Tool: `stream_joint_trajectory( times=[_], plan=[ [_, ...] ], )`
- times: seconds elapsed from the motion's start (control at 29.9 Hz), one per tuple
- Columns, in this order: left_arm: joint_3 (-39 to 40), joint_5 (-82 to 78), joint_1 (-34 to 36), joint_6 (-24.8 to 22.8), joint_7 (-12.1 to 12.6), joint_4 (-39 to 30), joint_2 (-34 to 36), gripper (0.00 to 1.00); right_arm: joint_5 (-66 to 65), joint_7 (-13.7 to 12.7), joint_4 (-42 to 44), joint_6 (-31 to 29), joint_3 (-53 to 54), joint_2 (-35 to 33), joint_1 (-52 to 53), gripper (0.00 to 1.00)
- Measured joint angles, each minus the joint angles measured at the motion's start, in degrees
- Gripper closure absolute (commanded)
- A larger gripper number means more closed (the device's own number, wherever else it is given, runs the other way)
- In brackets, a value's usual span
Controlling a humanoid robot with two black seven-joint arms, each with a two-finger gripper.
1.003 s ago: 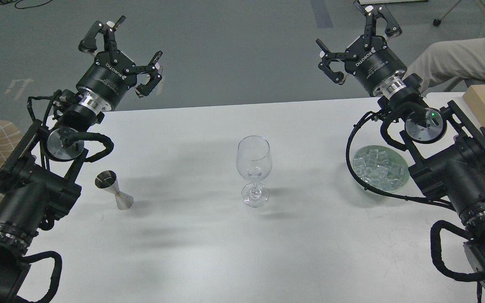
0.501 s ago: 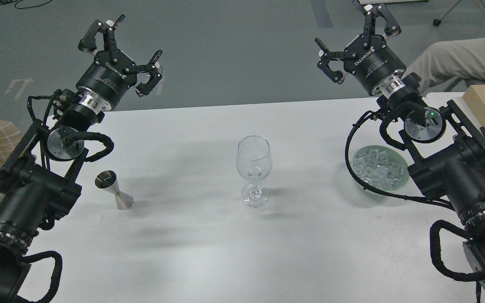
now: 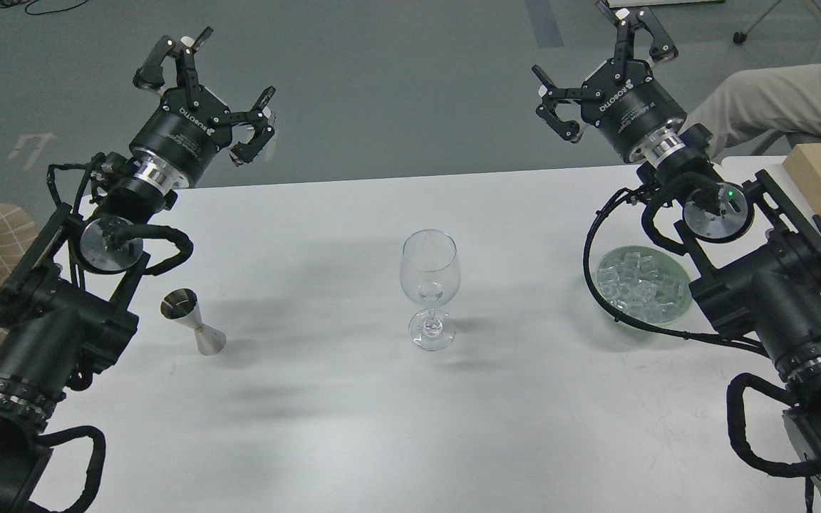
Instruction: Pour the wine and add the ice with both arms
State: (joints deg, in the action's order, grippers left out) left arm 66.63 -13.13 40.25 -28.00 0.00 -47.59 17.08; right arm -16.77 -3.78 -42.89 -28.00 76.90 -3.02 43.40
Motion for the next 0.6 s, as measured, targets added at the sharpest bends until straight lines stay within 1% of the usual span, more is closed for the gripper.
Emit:
stream_joint_trajectory(
  times=[0.6],
  plan=[
    [0.65,0.01,-0.43,0.0,0.0,0.04,0.47,0.02,0.06,0.0,-0.36,0.0,-0.07,0.12,-0.1,0.0]
  ],
)
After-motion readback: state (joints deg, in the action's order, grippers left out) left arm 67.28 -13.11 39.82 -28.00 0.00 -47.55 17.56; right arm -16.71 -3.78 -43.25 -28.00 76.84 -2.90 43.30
